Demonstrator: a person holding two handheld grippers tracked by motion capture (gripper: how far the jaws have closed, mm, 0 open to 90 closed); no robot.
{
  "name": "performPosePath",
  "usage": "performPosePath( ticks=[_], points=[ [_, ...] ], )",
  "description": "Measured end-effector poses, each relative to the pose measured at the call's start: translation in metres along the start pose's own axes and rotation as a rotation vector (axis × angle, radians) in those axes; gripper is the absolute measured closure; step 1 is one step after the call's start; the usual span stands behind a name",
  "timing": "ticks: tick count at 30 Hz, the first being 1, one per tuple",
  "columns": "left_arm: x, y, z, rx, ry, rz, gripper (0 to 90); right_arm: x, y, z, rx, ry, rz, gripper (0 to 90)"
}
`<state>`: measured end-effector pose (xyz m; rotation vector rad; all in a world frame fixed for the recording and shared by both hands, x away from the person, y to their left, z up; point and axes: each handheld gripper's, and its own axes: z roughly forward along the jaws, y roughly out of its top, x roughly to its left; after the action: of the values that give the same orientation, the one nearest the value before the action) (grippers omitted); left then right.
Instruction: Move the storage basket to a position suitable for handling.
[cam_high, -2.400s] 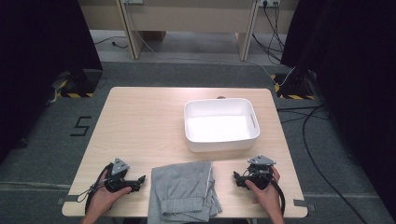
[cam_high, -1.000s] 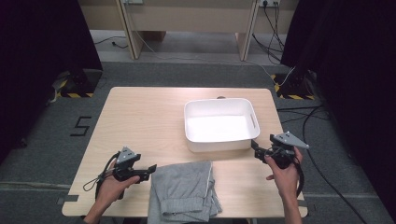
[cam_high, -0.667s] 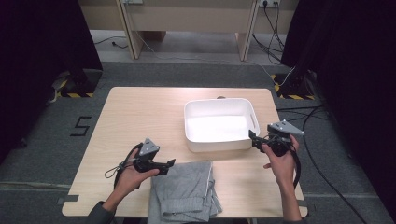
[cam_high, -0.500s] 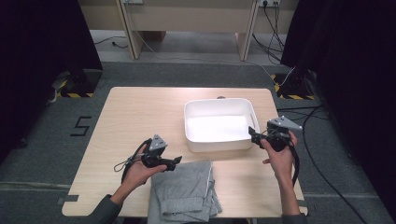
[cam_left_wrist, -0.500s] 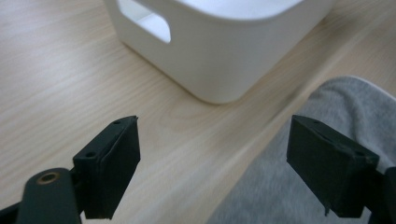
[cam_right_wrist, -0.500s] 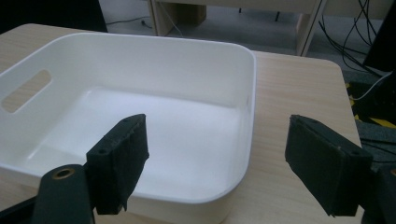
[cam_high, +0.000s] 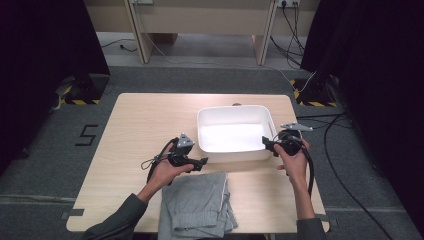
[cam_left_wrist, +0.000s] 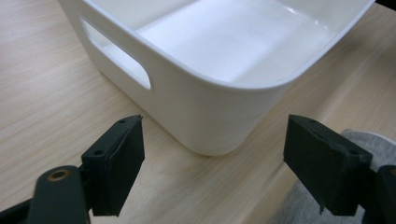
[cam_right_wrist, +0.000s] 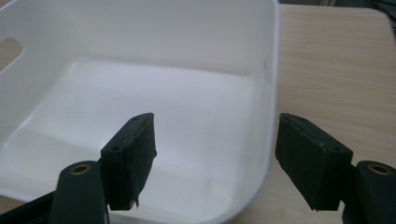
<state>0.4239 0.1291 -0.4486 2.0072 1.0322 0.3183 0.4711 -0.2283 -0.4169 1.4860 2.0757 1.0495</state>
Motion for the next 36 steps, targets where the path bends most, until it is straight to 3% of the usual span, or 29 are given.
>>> performPosePath(
  ticks=[2,5,9,12,20,21,26,36],
  points=[
    [0.001,0.000,0.001,-0.003,-0.007,-0.006,20.9,0.002,0.000,0.002,0.007,0.005,-0.010,27.6],
    [0.002,0.000,0.004,-0.001,-0.017,-0.017,21.1,0.011,-0.003,0.009,0.050,-0.035,-0.051,28.6],
    [0.007,-0.002,0.005,-0.010,-0.029,-0.032,21.5,0.017,-0.008,0.013,0.043,-0.005,-0.036,29.2],
    [0.011,-0.004,0.001,-0.003,-0.012,-0.035,20.0,0.029,-0.009,0.014,0.042,-0.002,-0.056,28.7],
    [0.028,-0.016,-0.021,0.014,0.019,-0.078,21.0,0.055,-0.012,0.016,0.043,0.022,-0.088,25.5],
    [0.031,-0.018,-0.024,0.007,0.012,-0.060,21.0,0.058,-0.012,0.017,0.044,0.029,-0.091,25.6],
    [0.043,-0.029,-0.041,0.006,0.039,-0.071,20.2,0.081,-0.010,0.025,0.049,0.063,-0.110,24.8],
    [0.057,-0.044,-0.064,0.015,0.083,-0.076,19.3,0.111,-0.006,0.036,0.052,0.098,-0.140,24.3]
  ],
)
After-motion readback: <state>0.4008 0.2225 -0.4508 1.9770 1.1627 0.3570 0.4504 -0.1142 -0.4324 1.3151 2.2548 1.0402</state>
